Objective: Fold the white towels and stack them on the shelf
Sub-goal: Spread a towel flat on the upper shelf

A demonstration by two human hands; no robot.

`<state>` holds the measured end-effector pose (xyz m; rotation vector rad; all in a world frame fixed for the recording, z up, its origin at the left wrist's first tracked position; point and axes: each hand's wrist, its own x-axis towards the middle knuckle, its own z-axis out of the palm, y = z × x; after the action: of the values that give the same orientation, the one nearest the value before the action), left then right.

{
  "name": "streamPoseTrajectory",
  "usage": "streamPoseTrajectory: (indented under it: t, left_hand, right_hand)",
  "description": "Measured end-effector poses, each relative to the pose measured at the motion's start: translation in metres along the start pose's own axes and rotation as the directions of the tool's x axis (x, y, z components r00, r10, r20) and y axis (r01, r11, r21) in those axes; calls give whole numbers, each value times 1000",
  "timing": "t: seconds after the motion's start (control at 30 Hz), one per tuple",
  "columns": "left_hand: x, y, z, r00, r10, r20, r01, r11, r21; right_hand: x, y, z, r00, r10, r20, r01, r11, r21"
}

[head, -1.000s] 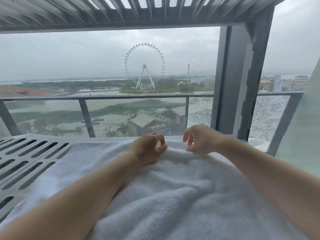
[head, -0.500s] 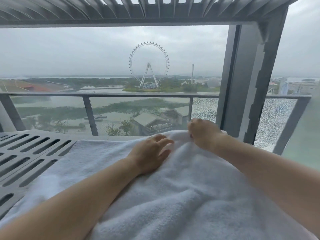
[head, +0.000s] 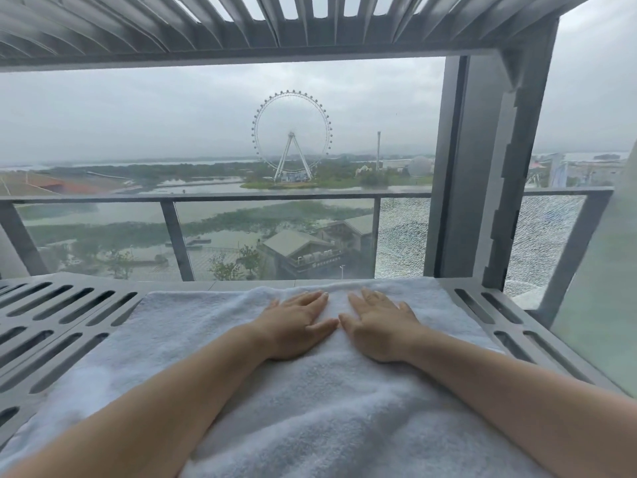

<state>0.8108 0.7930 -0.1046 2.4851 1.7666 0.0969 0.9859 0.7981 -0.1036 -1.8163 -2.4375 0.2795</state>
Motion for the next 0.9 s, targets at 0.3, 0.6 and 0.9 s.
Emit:
streamPoseTrajectory:
  t: [0.3, 0.6, 0.9]
  left_hand:
    - [0, 2, -2, 1000, -15, 11, 15, 1000, 5]
    - [-21, -23, -5, 994, -103, 28, 103, 995, 10]
    - [-24, -47, -9, 989, -146, 13, 145, 989, 24]
  right_hand:
    - [13, -12, -7, 990, -143, 20, 143, 990, -16]
    - [16, -19, -4, 995, -53, 82, 56, 998, -40]
    - [19, -27, 8, 997, -56, 46, 58, 998, -28]
